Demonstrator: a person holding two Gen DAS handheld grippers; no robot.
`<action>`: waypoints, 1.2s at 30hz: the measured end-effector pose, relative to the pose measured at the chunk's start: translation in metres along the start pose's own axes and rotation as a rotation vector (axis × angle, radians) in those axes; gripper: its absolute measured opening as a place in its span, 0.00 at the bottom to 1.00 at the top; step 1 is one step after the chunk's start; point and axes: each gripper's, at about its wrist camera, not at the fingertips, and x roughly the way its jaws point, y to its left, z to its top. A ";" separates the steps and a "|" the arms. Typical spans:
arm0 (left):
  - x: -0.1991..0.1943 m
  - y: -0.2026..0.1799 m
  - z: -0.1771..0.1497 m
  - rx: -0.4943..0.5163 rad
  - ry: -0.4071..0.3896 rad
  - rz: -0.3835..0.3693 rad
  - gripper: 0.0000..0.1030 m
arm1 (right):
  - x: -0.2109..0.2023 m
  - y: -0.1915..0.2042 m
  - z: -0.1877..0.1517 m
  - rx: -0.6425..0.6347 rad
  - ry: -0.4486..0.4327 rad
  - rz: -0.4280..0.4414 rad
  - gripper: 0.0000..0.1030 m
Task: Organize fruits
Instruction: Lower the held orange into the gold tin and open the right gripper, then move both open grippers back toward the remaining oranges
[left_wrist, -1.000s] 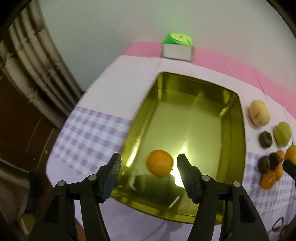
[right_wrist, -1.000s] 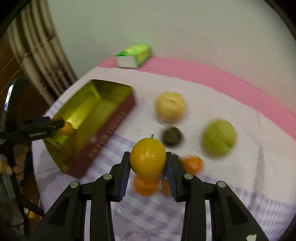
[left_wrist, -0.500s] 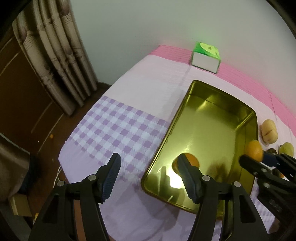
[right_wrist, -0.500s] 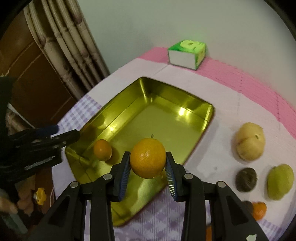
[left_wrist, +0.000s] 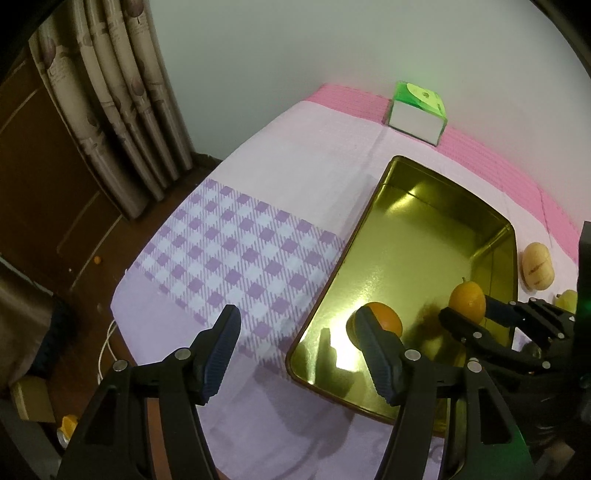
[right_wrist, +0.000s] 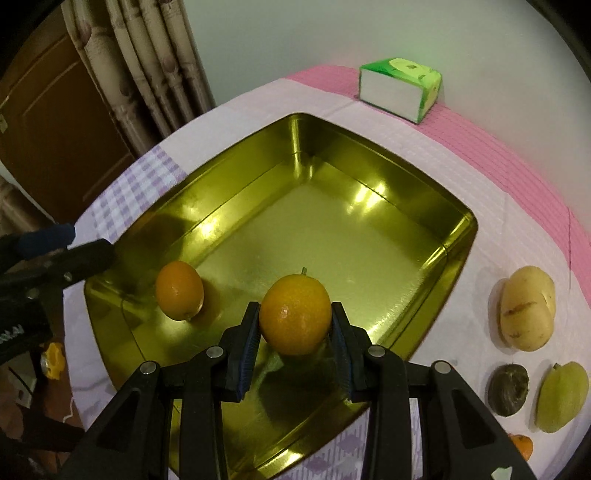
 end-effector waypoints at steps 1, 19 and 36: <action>0.001 0.000 0.000 0.000 0.004 0.000 0.63 | 0.001 0.002 0.001 -0.007 0.003 -0.007 0.33; 0.002 0.003 0.000 -0.009 0.007 -0.006 0.64 | 0.006 0.011 0.002 -0.068 0.008 -0.041 0.34; -0.007 -0.004 -0.002 0.013 -0.028 -0.027 0.64 | -0.071 -0.021 -0.020 0.050 -0.150 -0.002 0.35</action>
